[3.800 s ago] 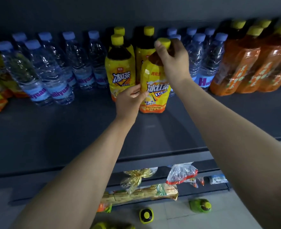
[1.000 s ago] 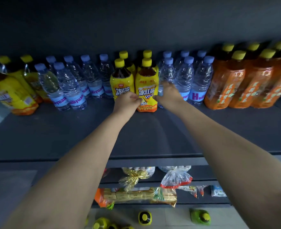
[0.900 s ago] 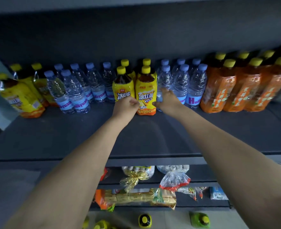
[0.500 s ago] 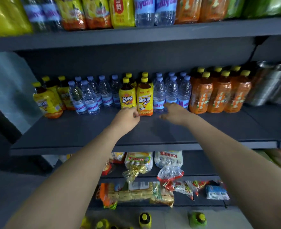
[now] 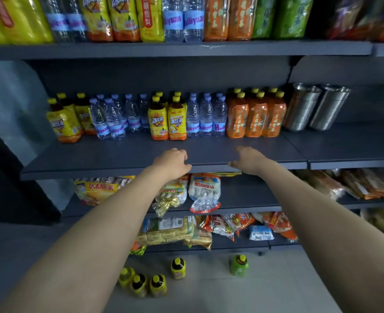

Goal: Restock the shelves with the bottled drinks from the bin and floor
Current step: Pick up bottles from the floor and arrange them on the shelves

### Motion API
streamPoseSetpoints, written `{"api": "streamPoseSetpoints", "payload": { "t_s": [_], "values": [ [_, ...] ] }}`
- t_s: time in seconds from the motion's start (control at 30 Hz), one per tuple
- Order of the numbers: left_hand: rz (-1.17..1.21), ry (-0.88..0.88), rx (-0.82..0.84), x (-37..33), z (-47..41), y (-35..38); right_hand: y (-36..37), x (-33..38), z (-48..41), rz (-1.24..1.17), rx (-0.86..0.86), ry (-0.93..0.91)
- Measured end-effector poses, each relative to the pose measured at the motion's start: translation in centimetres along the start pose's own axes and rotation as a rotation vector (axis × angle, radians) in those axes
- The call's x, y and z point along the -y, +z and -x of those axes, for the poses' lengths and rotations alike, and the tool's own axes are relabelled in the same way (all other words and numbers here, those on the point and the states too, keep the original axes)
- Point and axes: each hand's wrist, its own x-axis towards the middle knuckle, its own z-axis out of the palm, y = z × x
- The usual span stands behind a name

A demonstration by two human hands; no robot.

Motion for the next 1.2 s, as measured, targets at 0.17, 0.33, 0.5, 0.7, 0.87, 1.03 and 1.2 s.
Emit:
{"api": "streamPoseSetpoints", "payload": {
  "t_s": [0.17,0.33,0.5,0.7,0.87,1.03,1.2],
  "values": [
    [0.002,0.028,0.017,-5.4,1.6,2.4,0.1,-4.6,3.4,0.033,0.024,0.044],
    [0.026,0.017,0.016,-11.7,2.0,6.0,0.6,-10.8,5.1,0.017,0.067,0.011],
    [0.011,-0.061,0.035,-17.2,1.6,10.3,1.9,-17.5,5.4,0.025,0.132,-0.019],
    [0.026,-0.131,0.125,-21.1,1.3,15.7,4.6,-23.6,4.8,0.045,0.228,-0.038],
    [0.010,-0.158,0.195,-22.1,0.2,19.7,7.4,-26.6,3.6,0.004,0.266,-0.040],
    [0.005,-0.162,0.253,-21.4,-1.7,23.9,12.0,-28.1,1.6,0.038,0.347,-0.034],
    [0.027,-0.146,0.300,-18.9,-4.4,28.7,17.2,-28.9,-0.8,0.010,0.402,0.015]
  ]
}}
